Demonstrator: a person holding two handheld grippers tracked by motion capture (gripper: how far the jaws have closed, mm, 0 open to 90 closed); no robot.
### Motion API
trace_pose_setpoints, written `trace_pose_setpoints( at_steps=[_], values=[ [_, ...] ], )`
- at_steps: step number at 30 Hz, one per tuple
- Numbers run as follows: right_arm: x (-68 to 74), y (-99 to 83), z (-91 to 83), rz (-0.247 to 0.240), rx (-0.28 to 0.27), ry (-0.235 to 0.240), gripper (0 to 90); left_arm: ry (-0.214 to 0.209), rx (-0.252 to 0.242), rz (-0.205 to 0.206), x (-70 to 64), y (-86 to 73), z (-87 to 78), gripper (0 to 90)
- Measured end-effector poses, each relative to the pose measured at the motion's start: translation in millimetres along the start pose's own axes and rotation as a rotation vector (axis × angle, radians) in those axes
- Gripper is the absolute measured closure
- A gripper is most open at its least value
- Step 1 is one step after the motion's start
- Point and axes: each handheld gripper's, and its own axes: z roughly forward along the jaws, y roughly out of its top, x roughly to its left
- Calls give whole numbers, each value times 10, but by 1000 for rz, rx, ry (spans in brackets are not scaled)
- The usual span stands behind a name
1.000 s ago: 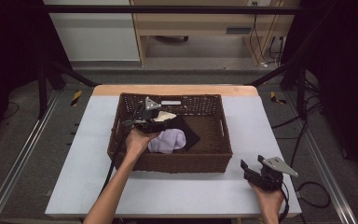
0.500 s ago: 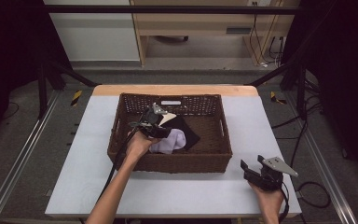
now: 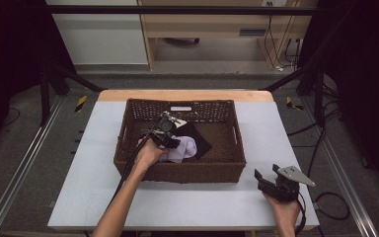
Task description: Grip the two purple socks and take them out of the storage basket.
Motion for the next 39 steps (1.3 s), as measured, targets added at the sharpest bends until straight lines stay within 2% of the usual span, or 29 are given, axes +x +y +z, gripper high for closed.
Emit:
trace_pose_setpoints(
  at_steps=[2,5,8,10,15,22,33,39],
  values=[
    [0,0,1,1,1,0,270,-6,19,-2,-4,3,8,712],
    [0,0,-2,0,-1,0,270,-9,22,-5,-4,0,-2,826],
    [2,-1,-4,-1,-2,0,270,-21,13,0,3,-2,-32,856],
    [1,-1,-3,-1,-2,0,269,-27,-18,2,11,-5,-69,860],
    [0,-1,-6,1,0,-3,269,-56,-155,-31,64,-35,-213,863],
    [-2,0,-7,4,0,-1,271,-27,-291,-32,72,-61,-362,866],
    [-7,0,-9,8,-2,0,275,-9,-524,-49,70,-78,-659,868],
    [-11,0,-5,14,-4,0,276,-15,-605,-62,88,-121,-902,869]
  ],
)
